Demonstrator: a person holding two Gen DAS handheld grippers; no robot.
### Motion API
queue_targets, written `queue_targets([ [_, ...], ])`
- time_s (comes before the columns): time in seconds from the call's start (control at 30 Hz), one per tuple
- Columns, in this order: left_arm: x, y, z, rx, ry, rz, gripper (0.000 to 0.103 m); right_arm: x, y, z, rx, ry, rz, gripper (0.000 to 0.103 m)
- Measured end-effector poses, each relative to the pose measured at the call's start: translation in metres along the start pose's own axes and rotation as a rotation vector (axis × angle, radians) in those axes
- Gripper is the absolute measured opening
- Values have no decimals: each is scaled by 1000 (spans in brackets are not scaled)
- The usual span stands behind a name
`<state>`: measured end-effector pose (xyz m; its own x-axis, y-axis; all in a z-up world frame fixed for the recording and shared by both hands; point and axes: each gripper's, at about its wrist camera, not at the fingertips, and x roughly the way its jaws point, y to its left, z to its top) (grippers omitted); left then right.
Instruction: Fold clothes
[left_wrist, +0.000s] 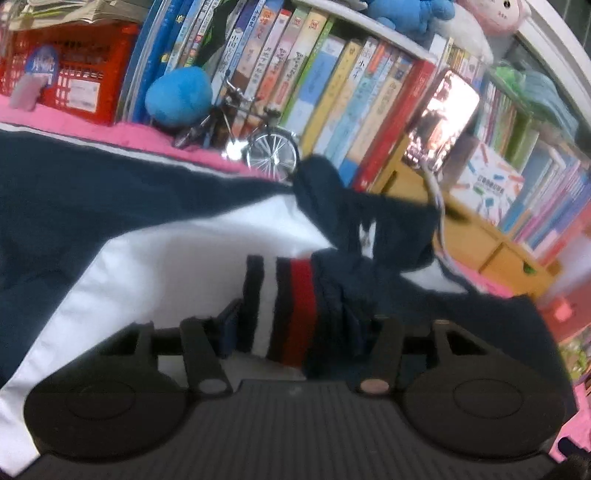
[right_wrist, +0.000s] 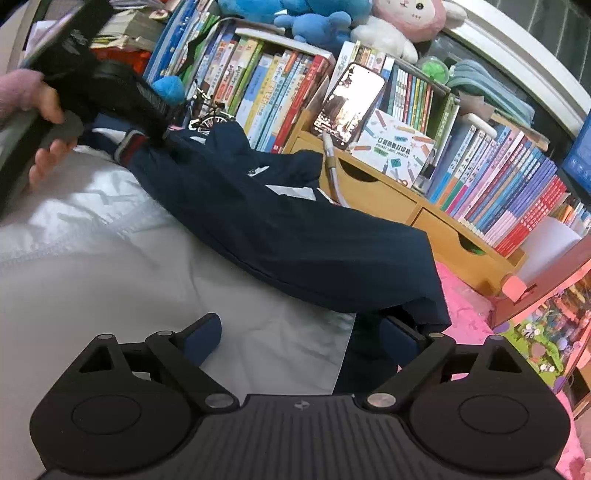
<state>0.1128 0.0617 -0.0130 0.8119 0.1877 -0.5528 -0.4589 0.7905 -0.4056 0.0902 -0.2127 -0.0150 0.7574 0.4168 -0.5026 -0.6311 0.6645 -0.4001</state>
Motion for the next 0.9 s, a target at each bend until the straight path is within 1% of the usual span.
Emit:
queue_targets([
  [0.03, -1, 0, 2, 6, -6, -1, 46, 0, 0, 0, 1, 1, 0, 94],
  [0.1, -9, 1, 8, 42, -59, 23, 46, 0, 0, 0, 4, 2, 1, 95],
  [0.17, -15, 8, 19, 55, -97, 42, 46, 0, -1, 0, 8, 3, 1, 95],
  [0.27, -16, 23, 34, 47, -116, 72, 46, 0, -5, 0, 33, 2, 1, 96],
  [0.33, -16, 32, 39, 55, -121, 88, 46, 4, -18, -1, 100, 5, 14, 96],
  [0.37, -14, 37, 39, 57, -115, 90, 47, 9, -25, -1, 126, 16, 13, 96],
  [0.4, -13, 41, 38, 57, -109, 92, 47, 16, -30, 0, 131, 31, -8, 96],
  [0.47, -4, 45, 34, 56, -77, 102, 47, 32, -37, 4, 107, 52, -57, 96],
  [0.53, 5, 49, 28, 59, -44, 117, 48, 47, -34, 11, 54, 54, -72, 96],
  [0.63, 8, 52, 23, 75, -38, 119, 50, 64, -28, 20, -43, 35, -100, 94],
  [0.67, 10, 53, 23, 95, -31, 121, 50, 68, -31, 20, -62, 30, -135, 92],
  [0.7, 11, 53, 23, 110, -26, 118, 51, 71, -38, 17, -50, 32, -176, 88],
  [0.77, 12, 56, 23, 114, -21, 107, 53, 78, -69, 2, 46, 77, -247, 87],
  [0.83, 15, 56, 23, 120, -16, 90, 55, 80, -103, -17, 168, 114, -210, 91],
  [0.87, 16, 54, 22, 132, -13, 93, 56, 78, -120, -24, 249, 118, -162, 91],
  [0.9, 17, 52, 21, 144, -10, 97, 57, 77, -126, -26, 275, 116, -140, 91],
])
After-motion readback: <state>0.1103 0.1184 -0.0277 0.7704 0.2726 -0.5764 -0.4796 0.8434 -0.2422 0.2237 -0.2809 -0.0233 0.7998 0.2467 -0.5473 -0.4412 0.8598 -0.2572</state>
